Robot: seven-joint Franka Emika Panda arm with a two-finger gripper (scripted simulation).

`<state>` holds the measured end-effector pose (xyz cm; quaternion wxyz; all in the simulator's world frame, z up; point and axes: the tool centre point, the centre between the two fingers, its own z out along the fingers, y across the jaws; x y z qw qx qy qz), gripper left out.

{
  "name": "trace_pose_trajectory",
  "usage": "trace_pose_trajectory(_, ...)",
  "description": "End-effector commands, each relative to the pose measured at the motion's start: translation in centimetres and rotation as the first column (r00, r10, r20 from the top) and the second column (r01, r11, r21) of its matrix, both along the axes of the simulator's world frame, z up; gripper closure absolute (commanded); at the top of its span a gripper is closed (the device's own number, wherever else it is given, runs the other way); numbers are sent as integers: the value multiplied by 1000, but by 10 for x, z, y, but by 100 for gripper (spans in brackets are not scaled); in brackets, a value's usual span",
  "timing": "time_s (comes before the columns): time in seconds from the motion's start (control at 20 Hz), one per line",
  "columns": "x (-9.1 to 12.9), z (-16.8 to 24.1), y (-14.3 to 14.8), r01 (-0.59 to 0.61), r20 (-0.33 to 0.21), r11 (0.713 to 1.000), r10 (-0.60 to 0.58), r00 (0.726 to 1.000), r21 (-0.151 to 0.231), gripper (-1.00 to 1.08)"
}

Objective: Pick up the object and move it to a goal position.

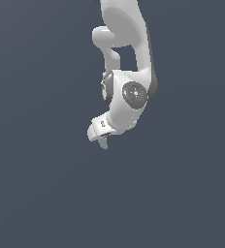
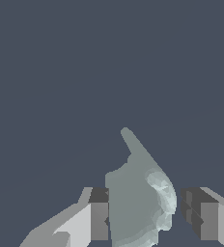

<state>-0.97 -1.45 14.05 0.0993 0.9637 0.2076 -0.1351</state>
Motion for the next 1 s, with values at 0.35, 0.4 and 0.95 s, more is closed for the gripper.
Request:
trace_pose_trajectory(0.35, -1, -11, -9, -256, -199, 962, 233, 952, -100, -20)
trace_pose_trajectory(0.4, -1, -11, -9, -271, -213, 957, 245, 946, -104, -20)
trace_pose_trajectory(0.95, -1, -13, -13, -346, -284, 930, 300, 911, -126, -20)
